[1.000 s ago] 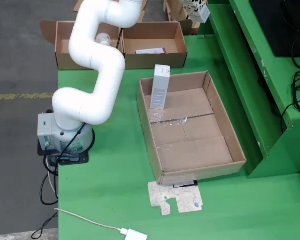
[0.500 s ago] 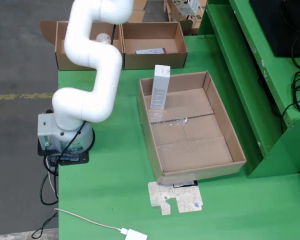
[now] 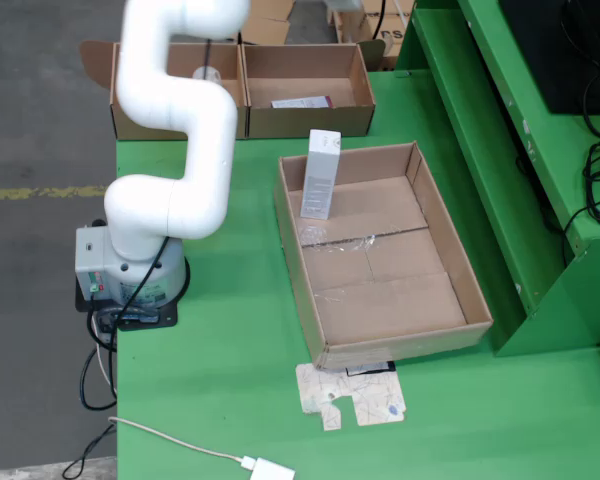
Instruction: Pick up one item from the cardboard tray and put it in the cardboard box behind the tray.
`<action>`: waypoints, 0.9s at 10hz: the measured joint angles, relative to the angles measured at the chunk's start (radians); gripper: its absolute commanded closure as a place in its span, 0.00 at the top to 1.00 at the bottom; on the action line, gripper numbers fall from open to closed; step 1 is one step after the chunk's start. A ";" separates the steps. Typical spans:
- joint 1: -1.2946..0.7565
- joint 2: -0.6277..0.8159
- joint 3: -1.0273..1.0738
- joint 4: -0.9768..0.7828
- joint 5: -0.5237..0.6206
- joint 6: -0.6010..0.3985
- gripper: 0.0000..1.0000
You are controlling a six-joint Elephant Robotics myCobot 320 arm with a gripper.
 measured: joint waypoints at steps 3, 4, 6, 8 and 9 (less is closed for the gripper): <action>0.068 0.101 0.002 -0.135 0.134 0.103 0.00; 0.081 0.106 0.002 -0.190 0.190 0.115 0.00; 0.110 0.144 0.002 -0.287 0.255 0.143 0.00; 0.104 0.130 0.003 -0.370 0.255 0.143 0.00; 0.103 0.117 0.002 -0.425 0.258 0.143 0.00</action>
